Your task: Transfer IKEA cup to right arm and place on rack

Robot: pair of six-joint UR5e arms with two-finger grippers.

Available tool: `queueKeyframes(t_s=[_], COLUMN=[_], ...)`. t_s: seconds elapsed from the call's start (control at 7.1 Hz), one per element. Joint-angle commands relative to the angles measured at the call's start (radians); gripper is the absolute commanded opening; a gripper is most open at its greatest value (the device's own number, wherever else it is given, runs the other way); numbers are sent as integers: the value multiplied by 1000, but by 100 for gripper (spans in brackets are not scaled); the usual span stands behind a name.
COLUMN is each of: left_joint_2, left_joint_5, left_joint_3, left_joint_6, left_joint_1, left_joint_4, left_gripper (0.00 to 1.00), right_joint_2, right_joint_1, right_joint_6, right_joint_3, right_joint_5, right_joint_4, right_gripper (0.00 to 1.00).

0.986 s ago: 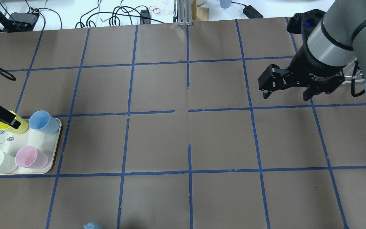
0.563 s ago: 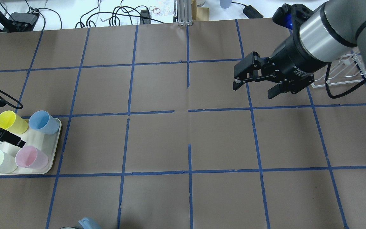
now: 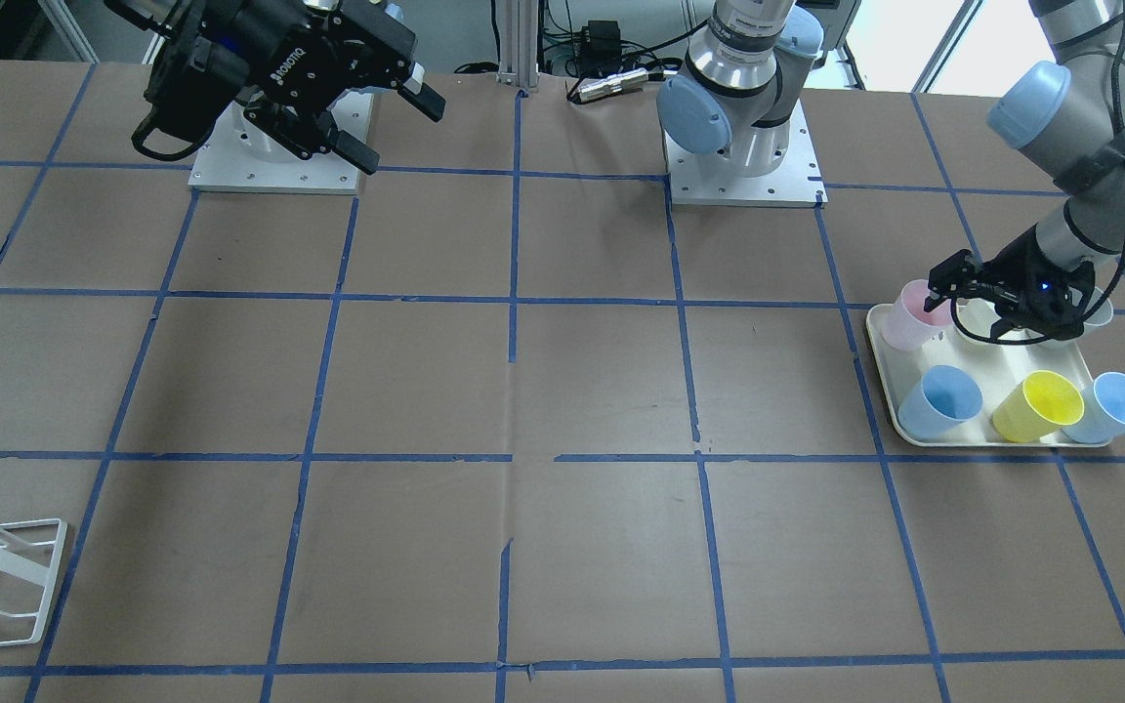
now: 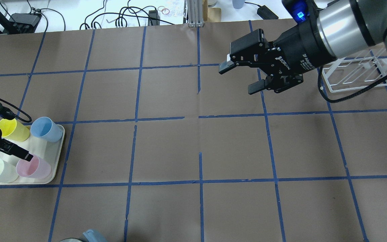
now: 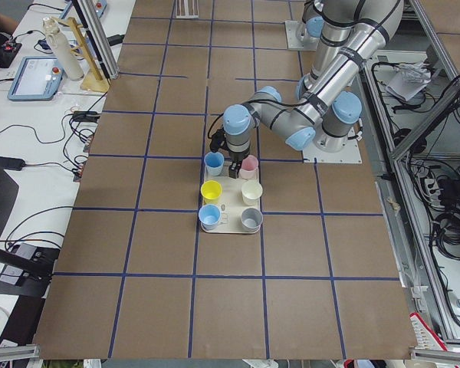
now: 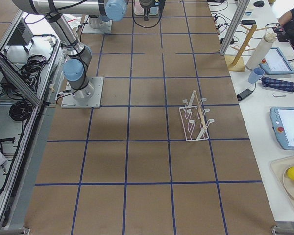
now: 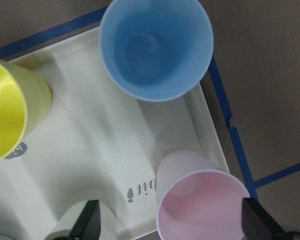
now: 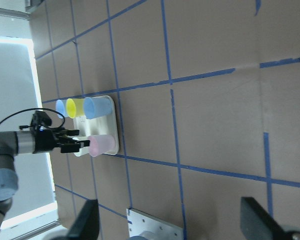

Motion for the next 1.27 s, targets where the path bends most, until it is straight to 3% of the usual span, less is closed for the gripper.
queueKeyframes(t_s=[0.0,0.28,0.42,0.56,0.7,0.85,1.13], left_joint_2=[-23,-29,-29,-29,-29,-30,-30], left_joint_5=[-1,1,5,30,33,34,33], left_joint_3=[-1,-3,-4,-3,-6,-6,-10], left_joint_6=[11,12,12,9,7,5,-4], left_joint_1=[10,12,13,18,18,18,18], left_joint_4=[15,15,13,15,15,15,12], left_gripper=[100,89,76,45,43,26,11], right_joint_2=[1,9,9,9,9,9,12], right_joint_1=[-69,-72,-72,-72,-72,-72,-72], right_joint_6=[-161,-197,-249,-318,-431,-506,-515], right_joint_3=[44,66,66,69,90,98,104], right_joint_5=[163,318,344,404,480,574,595], right_joint_4=[74,142,153,207,303,418,456], right_gripper=[100,100,100,100,100,100,100])
